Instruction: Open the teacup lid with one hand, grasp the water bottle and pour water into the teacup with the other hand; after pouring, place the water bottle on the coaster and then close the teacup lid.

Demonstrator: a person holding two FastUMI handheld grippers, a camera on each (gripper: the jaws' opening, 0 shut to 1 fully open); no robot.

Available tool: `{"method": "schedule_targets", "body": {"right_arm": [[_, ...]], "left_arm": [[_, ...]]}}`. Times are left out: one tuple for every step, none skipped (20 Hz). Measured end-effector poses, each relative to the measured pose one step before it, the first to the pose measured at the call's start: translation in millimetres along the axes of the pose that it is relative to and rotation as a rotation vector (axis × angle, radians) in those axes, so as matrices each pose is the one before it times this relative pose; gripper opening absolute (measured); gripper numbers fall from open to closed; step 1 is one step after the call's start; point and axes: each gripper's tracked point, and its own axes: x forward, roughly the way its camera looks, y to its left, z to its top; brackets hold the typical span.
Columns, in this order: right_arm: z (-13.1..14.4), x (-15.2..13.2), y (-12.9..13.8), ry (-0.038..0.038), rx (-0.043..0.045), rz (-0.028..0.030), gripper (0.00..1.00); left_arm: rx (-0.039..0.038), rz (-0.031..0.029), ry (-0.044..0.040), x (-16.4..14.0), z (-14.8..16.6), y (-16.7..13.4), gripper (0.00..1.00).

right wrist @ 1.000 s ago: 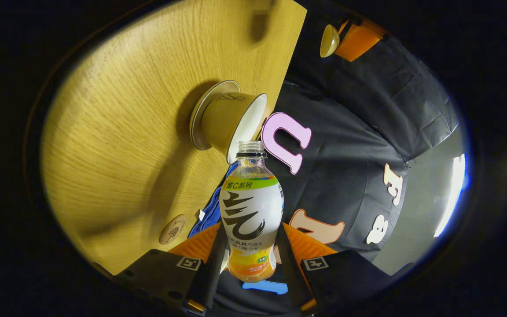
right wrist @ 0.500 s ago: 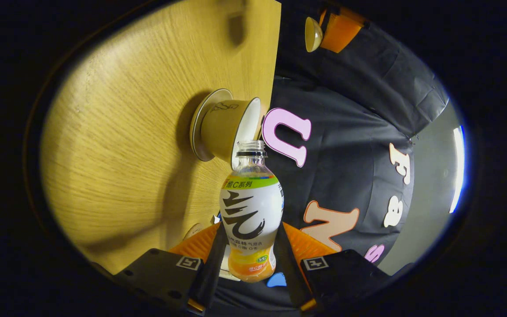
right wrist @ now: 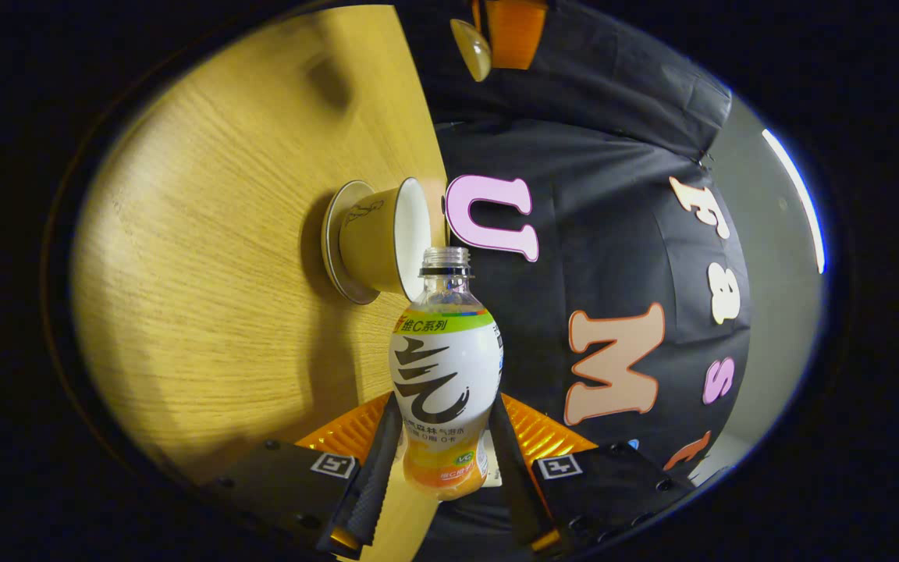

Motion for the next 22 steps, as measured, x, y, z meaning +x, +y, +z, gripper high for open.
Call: {"method": "schedule_targets", "body": {"right_arm": [[-3.52,-5.3,2.65,0.00915,0.0654,0.00446,0.66],[-2.07,-4.43,0.93,0.00547,0.0646,0.00275,0.66],[0.77,-2.15,-1.12,-0.00211,0.06317,-0.00509,0.66],[0.31,-2.63,-0.33,0.0005,0.05716,0.00179,0.66],[0.96,0.99,-0.82,0.00219,0.05465,0.00456,0.66],[1.19,-1.34,-2.99,0.00038,0.05503,0.00211,0.66],[1.04,-0.79,-2.12,0.00316,0.05655,0.00271,0.66],[0.98,-2.21,-1.69,0.00134,0.05887,0.0057,0.66],[1.55,-0.94,-2.21,0.0011,0.06091,0.00215,0.66],[0.88,-2.09,-1.7,-0.00118,0.06054,0.00475,0.67],[1.77,-0.3,-1.04,-0.00072,0.05372,0.00719,0.69],[1.5,-1.63,-1.64,-0.00195,0.04626,0.0008,0.69],[2.79,-0.86,-3.26,-0.00408,0.03522,-0.00435,0.68],[1.31,-1.86,-3.22,-0.00416,0.02475,-0.00393,0.67],[-3.35,-2.9,-2.11,0.00321,0.01919,-0.00367,0.67],[-1.5,-2.28,-0.9,0.00406,0.0191,-0.00094,0.67],[-2.06,-1.84,-0.56,0.00021,0.02209,0.00028,0.67],[-1.89,-1.6,-2.05,0.00266,0.02165,-0.00271,0.67],[-2.15,-0.35,-3.15,0.00321,0.01915,-0.00416,0.67],[-2.7,-1.65,-2.21,0.00009,0.01647,-0.00821,0.67],[-3.45,0.56,-2.3,0.00278,0.01673,-0.00462,0.67],[-3.64,0.06,0.23,0.0069,0.01691,0.00199,0.67]], "left_arm": [[0.00251,-0.00737,0.00311,1.92,-0.72,-3.27,0.23],[0.00445,-0.00742,0.00179,0.68,0.81,-3.49,0.23],[0.00686,-0.00476,-0.00326,1.64,1.75,-2.64,0.23],[0.009,-0.00334,-0.00462,1.65,1.9,-2.3,0.23],[0.00816,-0.00434,-0.00162,2.47,0.46,-1.52,0.24],[0.00153,-0.00864,-0.00071,2.64,0.86,-2.78,0.23],[-0.00299,-0.01252,0.00257,3.31,-1.31,-4.03,0.23],[-0.00421,-0.01104,0.00504,2.35,-0.32,-4.1,0.23],[-0.00322,-0.00839,0.00238,2.81,-0.03,-2.98,0.23],[0.00237,-0.00802,-0.00038,3.42,1.29,-3.16,0.23],[0.00519,-0.00553,0.00089,4.17,-0.71,-2.73,0.23],[0.00736,-0.00637,0.00255,3.18,0.17,-2.97,0.23],[0.00556,-0.00927,-0.00094,3.75,-0.29,-3.39,0.23],[0.00279,-0.0103,0.00099,4.13,-0.08,-4.49,0.23],[-0.00148,-0.01034,0.00367,4.58,-1.22,-4.45,0.23],[-0.00314,-0.00632,0.0047,4.63,-1.65,-3.66,0.23],[0.0001,-0.00555,0.00639,3.61,-2.29,-3.5,0.23],[0.00311,-0.00525,0.00571,3.82,-2.18,-3.2,0.23],[0.00493,-0.00642,0.00543,5.19,-2.05,-4.58,0.23],[0.00732,-0.00751,0.00675,4.67,-1.88,-4.83,0.23],[0.00923,-0.00604,0.00466,3.72,-1.56,-3.48,0.23],[0.00928,-0.00257,0.0058,3.87,-2.37,-3.11,0.24]]}}
